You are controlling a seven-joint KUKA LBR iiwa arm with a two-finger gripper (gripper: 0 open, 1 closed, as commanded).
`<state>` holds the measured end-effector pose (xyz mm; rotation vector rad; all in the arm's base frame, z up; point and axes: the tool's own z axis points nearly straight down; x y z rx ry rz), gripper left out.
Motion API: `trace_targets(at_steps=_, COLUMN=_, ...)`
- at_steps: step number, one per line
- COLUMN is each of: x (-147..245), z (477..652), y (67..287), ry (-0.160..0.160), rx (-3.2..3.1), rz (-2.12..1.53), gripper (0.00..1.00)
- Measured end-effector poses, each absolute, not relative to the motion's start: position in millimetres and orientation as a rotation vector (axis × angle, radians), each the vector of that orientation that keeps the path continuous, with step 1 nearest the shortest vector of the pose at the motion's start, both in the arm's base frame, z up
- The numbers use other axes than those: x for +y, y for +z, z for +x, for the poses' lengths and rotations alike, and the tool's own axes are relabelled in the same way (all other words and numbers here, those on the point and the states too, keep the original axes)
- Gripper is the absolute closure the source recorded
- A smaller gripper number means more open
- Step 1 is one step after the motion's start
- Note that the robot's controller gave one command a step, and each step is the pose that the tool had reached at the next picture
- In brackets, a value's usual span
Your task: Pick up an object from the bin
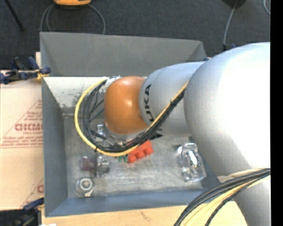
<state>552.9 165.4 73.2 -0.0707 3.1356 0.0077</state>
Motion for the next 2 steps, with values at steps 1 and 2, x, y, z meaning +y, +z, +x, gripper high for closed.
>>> trace_targets(at_steps=1, x=178.3, z=525.7, y=74.1, ry=0.002, rx=3.068, rz=-0.605, gripper=0.0)
trace_targets(at_steps=2, x=167.5, z=514.7, y=73.9, ry=0.0, rx=2.871, rz=-1.238, gripper=0.0)
